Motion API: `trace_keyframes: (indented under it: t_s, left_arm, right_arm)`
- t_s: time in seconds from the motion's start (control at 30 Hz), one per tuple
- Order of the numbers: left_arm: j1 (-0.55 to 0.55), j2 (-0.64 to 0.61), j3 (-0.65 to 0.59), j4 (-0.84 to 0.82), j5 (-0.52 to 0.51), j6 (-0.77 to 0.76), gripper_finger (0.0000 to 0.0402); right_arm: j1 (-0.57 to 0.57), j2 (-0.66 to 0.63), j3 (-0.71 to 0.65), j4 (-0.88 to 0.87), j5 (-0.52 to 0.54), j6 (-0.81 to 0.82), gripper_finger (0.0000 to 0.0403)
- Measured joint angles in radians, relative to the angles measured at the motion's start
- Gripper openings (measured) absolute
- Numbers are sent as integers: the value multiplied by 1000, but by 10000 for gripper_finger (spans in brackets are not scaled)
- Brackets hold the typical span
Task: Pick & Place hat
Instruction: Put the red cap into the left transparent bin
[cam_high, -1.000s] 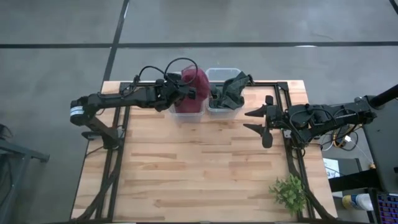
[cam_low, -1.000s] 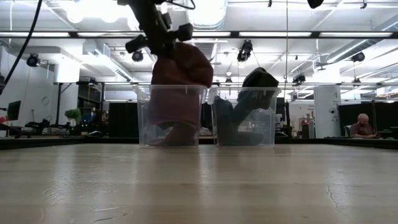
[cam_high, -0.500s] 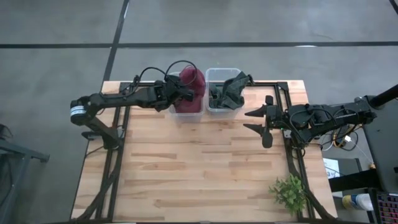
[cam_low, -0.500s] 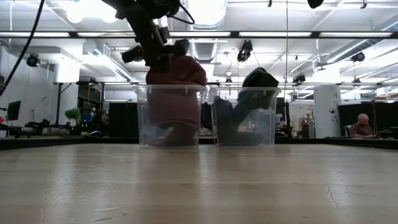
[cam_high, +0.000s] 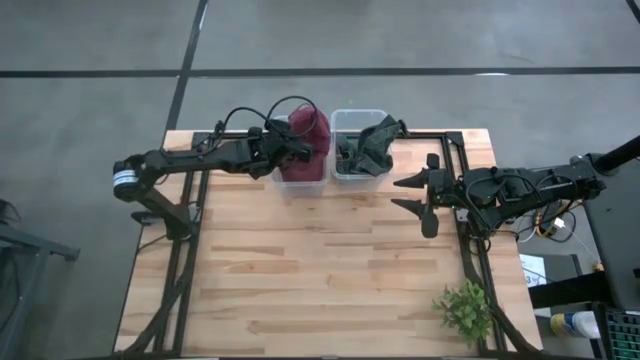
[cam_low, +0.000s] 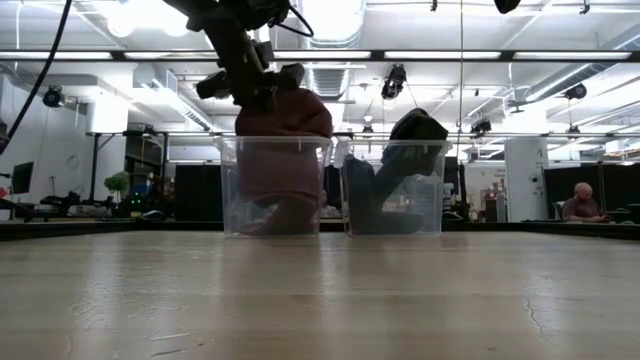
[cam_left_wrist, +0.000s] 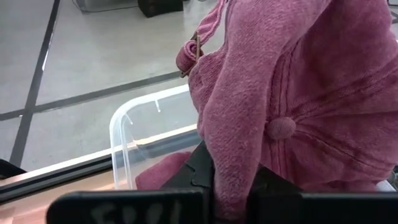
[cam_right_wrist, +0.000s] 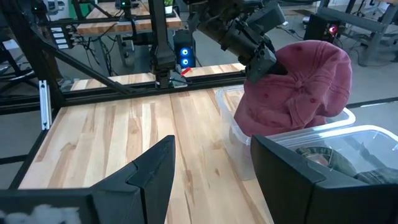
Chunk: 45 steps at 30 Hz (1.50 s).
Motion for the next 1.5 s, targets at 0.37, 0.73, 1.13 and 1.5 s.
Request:
trace_keyframes:
  t_s: [0.37, 0.73, 1.13, 1.5]
  left_arm:
    - [3, 0, -1, 0, -10, -1, 97]
    - [3, -15, 0, 12, -32, 73, 177]
    - [3, -43, 70, 14, -85, 141, 178]
    - [7, -41, 126, 126, 83, 148, 178]
  right_arm:
    - [0, 0, 0, 0, 0, 0, 203]
    - [0, 0, 0, 0, 0, -3, 203]
    - [0, 0, 0, 0, 0, -2, 203]
    - [0, 0, 0, 0, 0, -15, 203]
